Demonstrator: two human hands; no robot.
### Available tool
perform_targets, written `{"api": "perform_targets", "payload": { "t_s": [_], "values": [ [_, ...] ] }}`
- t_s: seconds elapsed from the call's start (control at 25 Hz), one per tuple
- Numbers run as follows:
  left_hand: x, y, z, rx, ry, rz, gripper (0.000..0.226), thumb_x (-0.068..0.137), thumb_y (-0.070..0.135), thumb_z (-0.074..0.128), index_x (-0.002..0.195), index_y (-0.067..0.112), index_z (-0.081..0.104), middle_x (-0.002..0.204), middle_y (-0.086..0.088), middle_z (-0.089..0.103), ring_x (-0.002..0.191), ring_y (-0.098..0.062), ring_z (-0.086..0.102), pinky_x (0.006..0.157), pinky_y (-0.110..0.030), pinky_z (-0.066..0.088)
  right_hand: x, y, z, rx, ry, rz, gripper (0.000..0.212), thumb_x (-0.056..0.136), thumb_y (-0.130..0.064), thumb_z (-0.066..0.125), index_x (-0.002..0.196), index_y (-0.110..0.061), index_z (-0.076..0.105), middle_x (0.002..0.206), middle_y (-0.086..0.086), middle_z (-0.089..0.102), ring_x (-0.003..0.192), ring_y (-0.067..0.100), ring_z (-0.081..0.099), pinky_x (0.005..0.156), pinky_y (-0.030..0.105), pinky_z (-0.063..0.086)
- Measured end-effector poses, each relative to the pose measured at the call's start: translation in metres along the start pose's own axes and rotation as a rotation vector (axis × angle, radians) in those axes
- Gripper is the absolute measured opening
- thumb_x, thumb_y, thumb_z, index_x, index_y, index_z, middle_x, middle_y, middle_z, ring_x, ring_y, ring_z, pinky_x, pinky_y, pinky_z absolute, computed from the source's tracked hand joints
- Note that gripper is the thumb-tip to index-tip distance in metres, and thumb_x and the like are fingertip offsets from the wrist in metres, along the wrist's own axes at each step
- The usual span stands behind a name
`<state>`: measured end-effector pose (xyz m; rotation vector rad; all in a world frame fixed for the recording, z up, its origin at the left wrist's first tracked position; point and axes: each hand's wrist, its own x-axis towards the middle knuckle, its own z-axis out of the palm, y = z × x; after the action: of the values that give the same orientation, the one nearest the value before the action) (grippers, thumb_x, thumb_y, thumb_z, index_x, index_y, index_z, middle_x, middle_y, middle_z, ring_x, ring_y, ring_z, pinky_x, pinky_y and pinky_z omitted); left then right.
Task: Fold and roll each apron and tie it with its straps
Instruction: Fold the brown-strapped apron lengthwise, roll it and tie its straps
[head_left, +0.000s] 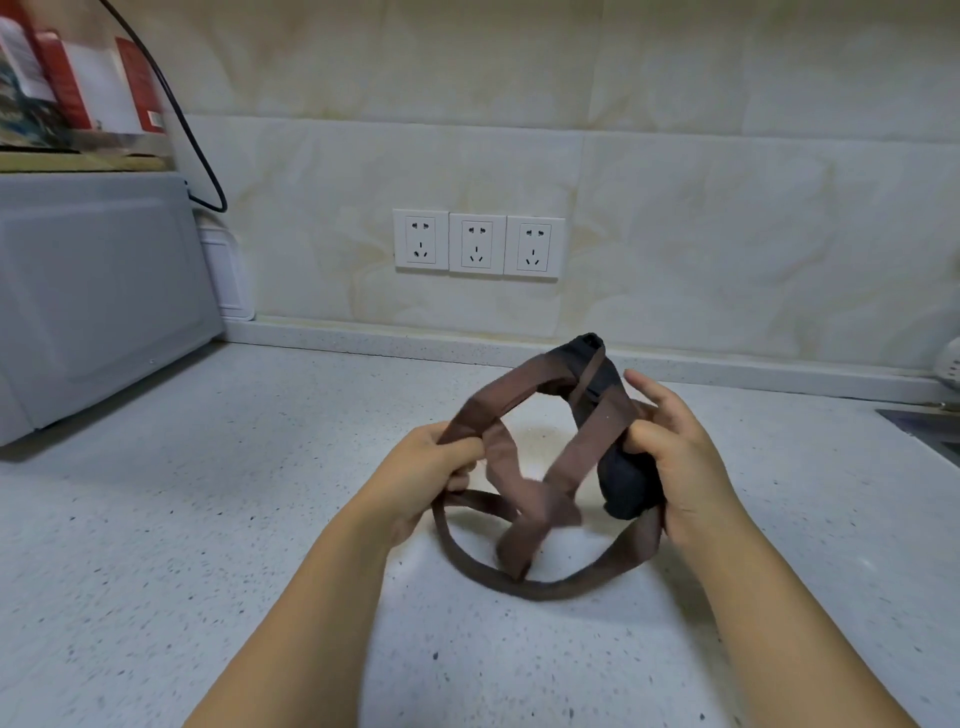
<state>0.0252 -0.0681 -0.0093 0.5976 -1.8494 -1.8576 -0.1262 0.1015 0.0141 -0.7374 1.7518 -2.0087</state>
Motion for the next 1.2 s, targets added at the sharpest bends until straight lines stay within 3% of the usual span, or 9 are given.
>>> {"api": "perform_targets", "payload": {
  "t_s": [0.16, 0.24, 0.28, 0.44, 0.6, 0.8, 0.96, 1.08, 1.2],
  "values": [
    [-0.002, 0.007, -0.011, -0.483, 0.000, -0.005, 0.013, 0.084, 0.013, 0.062, 0.072, 0.008, 0.062, 0.058, -0.002, 0.046, 0.052, -0.014, 0.046, 0.078, -0.035, 0.051, 0.001, 0.003, 0.000, -0.449, 0.091, -0.133, 0.060, 0.082, -0.007, 0.065, 0.131, -0.037, 0.049, 0.117, -0.009, 0.052, 0.091, 0.011, 0.057, 0.065, 0.022, 0.044],
    [-0.005, 0.010, -0.012, -0.791, -0.086, 0.054, 0.010, 0.073, 0.016, 0.075, 0.075, 0.009, 0.068, 0.059, 0.002, 0.050, 0.046, -0.009, 0.046, 0.065, -0.029, 0.055, 0.003, 0.006, 0.000, -0.500, 0.117, -0.121, 0.061, 0.083, -0.007, 0.064, 0.134, -0.037, 0.046, 0.119, -0.007, 0.048, 0.087, 0.006, 0.054, 0.061, 0.022, 0.043],
    [-0.005, 0.010, -0.013, -0.863, -0.151, 0.082, 0.025, 0.065, 0.018, 0.082, 0.086, 0.009, 0.071, 0.067, 0.003, 0.056, 0.047, -0.007, 0.049, 0.058, -0.025, 0.054, 0.005, 0.008, -0.001, -0.522, 0.136, -0.103, 0.061, 0.084, -0.008, 0.062, 0.135, -0.036, 0.045, 0.119, -0.006, 0.047, 0.084, 0.005, 0.052, 0.060, 0.022, 0.042],
    [-0.004, 0.005, -0.011, -0.930, -0.389, 0.058, 0.064, 0.070, 0.017, 0.081, 0.130, 0.019, 0.060, 0.103, -0.006, 0.068, 0.078, -0.018, 0.068, 0.074, -0.033, 0.057, 0.006, 0.011, -0.001, -0.660, 0.131, -0.015, 0.061, 0.085, -0.012, 0.060, 0.138, -0.034, 0.041, 0.121, -0.002, 0.046, 0.080, 0.004, 0.050, 0.063, 0.025, 0.043],
    [-0.005, 0.008, 0.000, -0.911, -0.295, 0.002, 0.048, 0.083, 0.001, 0.061, 0.129, 0.016, 0.061, 0.107, -0.008, 0.070, 0.083, -0.022, 0.072, 0.074, -0.034, 0.059, -0.003, 0.016, 0.009, -0.834, -0.036, -0.030, 0.086, 0.082, -0.017, 0.064, 0.149, -0.040, 0.015, 0.125, -0.007, 0.039, 0.106, 0.013, 0.047, 0.086, 0.030, 0.043],
    [-0.005, 0.013, -0.002, -0.899, -0.252, 0.057, 0.034, 0.093, 0.001, 0.041, 0.119, 0.011, 0.062, 0.100, -0.008, 0.069, 0.084, -0.022, 0.070, 0.076, -0.034, 0.059, -0.031, -0.002, 0.039, -0.299, -0.218, -0.247, 0.060, 0.093, -0.008, 0.048, 0.139, -0.046, 0.035, 0.129, -0.028, 0.050, 0.114, -0.007, 0.051, 0.093, 0.018, 0.039],
    [-0.011, 0.026, 0.001, -0.746, -0.222, 0.044, 0.023, 0.097, 0.020, 0.045, 0.107, 0.010, 0.062, 0.083, -0.004, 0.060, 0.056, -0.014, 0.055, 0.056, -0.028, 0.053, -0.037, -0.006, 0.054, -0.336, -0.104, -0.363, 0.037, 0.093, -0.016, 0.055, 0.117, -0.044, 0.055, 0.112, -0.018, 0.055, 0.098, -0.008, 0.054, 0.079, 0.008, 0.044],
    [-0.018, 0.051, -0.001, -0.498, -0.141, 0.014, 0.023, 0.085, 0.025, 0.059, 0.103, 0.010, 0.061, 0.076, -0.001, 0.056, 0.051, -0.011, 0.046, 0.052, -0.024, 0.047, -0.033, -0.018, 0.051, -0.228, -0.037, -0.192, 0.021, 0.091, -0.012, 0.059, 0.098, -0.031, 0.067, 0.096, -0.007, 0.065, 0.082, 0.003, 0.062, 0.064, 0.008, 0.046],
    [-0.032, 0.084, -0.006, -0.469, -0.122, -0.016, 0.025, 0.081, 0.019, 0.065, 0.104, 0.008, 0.061, 0.079, -0.005, 0.061, 0.062, -0.016, 0.059, 0.059, -0.031, 0.054, -0.039, -0.044, 0.046, -0.031, -0.033, -0.071, 0.026, 0.088, -0.002, 0.058, 0.102, -0.023, 0.061, 0.087, -0.001, 0.066, 0.073, 0.012, 0.066, 0.071, 0.024, 0.055]
  ]
}}
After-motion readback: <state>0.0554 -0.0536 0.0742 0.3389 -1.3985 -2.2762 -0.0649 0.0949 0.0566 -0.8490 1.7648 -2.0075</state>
